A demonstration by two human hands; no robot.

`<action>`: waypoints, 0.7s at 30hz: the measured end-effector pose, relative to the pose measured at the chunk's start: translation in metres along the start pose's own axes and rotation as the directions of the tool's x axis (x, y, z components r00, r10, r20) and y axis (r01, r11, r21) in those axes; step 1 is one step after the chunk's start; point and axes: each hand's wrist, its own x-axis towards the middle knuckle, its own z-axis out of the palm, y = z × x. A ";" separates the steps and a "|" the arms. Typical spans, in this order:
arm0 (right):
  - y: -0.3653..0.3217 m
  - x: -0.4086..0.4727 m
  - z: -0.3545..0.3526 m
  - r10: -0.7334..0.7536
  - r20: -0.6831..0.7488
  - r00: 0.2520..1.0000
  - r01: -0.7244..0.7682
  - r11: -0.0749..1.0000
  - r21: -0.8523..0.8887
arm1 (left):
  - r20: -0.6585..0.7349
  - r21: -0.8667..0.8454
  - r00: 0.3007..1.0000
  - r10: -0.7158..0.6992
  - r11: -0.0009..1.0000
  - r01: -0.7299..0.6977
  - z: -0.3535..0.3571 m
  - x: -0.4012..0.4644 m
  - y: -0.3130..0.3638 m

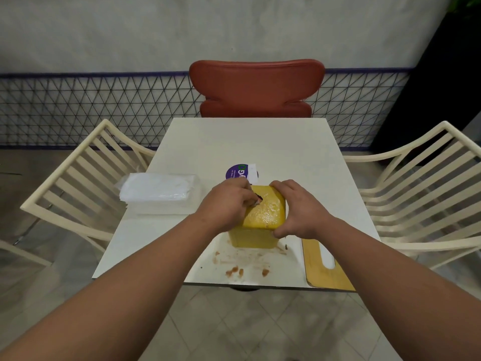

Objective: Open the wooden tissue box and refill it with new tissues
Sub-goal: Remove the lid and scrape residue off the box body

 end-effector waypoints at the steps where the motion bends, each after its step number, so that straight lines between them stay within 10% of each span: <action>1: -0.001 0.001 -0.001 0.003 0.003 1.000 -0.003 1.000 0.000 | 0.017 -0.023 0.998 0.056 0.998 -0.056 -0.001 -0.008 0.001; 21: -0.002 0.001 -0.002 -0.004 0.027 1.000 0.004 1.000 -0.002 | -0.047 -0.033 0.994 0.096 0.995 -0.098 0.006 -0.022 0.003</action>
